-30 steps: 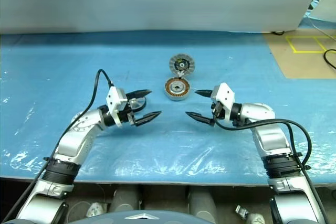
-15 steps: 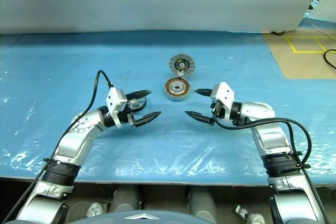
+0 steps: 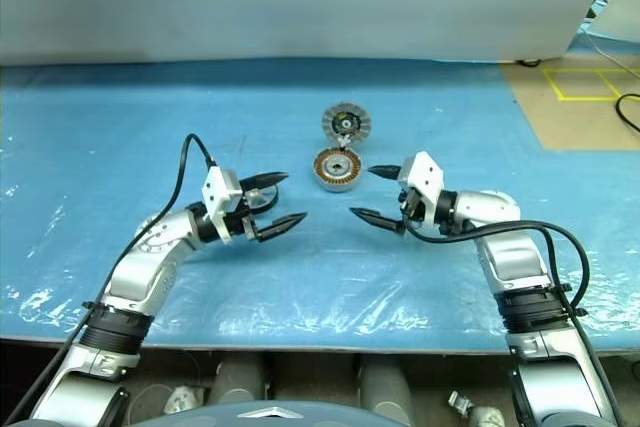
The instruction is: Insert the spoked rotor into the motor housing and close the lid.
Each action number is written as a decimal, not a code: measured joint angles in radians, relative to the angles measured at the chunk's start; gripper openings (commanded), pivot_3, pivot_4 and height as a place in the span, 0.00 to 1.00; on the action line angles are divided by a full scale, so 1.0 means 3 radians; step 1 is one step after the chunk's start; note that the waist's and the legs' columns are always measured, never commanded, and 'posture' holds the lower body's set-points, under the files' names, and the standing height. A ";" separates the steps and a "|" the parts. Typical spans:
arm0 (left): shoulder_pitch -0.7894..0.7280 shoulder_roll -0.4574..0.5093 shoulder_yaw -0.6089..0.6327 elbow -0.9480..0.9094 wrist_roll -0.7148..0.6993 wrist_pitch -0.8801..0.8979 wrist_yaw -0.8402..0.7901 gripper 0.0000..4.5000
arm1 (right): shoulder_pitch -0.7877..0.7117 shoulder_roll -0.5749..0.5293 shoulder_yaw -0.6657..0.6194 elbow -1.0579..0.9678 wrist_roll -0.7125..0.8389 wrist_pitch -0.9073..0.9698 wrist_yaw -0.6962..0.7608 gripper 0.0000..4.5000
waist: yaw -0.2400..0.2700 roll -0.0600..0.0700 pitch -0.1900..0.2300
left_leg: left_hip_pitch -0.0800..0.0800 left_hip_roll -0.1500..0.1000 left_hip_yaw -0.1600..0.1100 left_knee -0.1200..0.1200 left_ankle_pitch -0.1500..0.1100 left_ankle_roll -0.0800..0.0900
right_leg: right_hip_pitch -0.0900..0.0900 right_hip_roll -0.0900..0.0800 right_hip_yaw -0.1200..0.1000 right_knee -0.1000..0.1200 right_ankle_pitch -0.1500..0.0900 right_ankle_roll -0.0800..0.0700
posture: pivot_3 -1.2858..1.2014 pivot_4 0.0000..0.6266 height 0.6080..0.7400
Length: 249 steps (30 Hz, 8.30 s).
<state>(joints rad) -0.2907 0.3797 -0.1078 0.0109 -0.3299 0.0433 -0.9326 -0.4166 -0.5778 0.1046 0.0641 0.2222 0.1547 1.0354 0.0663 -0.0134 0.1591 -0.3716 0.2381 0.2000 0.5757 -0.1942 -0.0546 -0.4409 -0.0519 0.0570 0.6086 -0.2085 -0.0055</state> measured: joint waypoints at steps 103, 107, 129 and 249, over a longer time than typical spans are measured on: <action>0.0577 0.0231 -0.0038 -0.0371 -0.0011 0.0136 -0.0192 1.00 | -0.0222 -0.0157 0.0773 -0.0272 -0.0560 0.0144 0.1047 0.00 | 0.0006 0.0000 0.0000 | 0.0000 0.0003 -0.0001 0.0001 -0.0001 0.0002 | 0.0001 -0.0001 -0.0006 0.0005 -0.0002 -0.0004 | 0.52 0.24 1.00; 0.0575 0.0225 -0.0050 -0.0376 -0.0011 0.0137 -0.0193 1.00 | -0.0191 -0.0163 0.0776 -0.0284 -0.0537 0.0157 0.1045 0.00 | 0.0006 0.0000 0.0000 | 0.0000 0.0003 -0.0001 0.0001 -0.0001 0.0002 | 0.0001 -0.0001 -0.0006 0.0005 -0.0002 -0.0004 | 0.52 0.24 1.00; 0.0318 0.0109 -0.0197 -0.0312 -0.0016 0.0146 -0.0317 1.00 | 0.0293 -0.0453 -0.0005 -0.0947 0.0295 0.0773 0.0653 0.37 | 0.0016 0.0000 0.0000 | 0.0008 0.0002 -0.0002 0.0001 -0.0001 0.0002 | 0.0010 -0.0002 -0.0005 0.0003 -0.0002 -0.0004 | 0.52 0.24 1.00; 0.0341 0.0099 -0.0250 -0.0202 -0.0019 0.0157 -0.0336 1.00 | 0.0374 -0.0360 0.0120 -0.0762 0.0208 0.0965 -0.0105 0.15 | 0.0007 0.0001 0.0000 | 0.0008 -0.0001 -0.0001 -0.0002 -0.0001 0.0002 | 0.0009 -0.0005 -0.0004 -0.0003 -0.0003 -0.0002 | 0.52 0.24 1.00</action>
<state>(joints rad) -0.1885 0.4094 -0.1827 -0.0497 -0.3356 0.0903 -1.0335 -0.3043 -0.6859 0.1406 -0.1646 0.2847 0.4441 1.0038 0.0683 -0.0132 0.1591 -0.3693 0.2377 0.1996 0.5750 -0.1946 -0.0539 -0.4381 -0.0533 0.0558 0.6077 -0.2095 -0.0061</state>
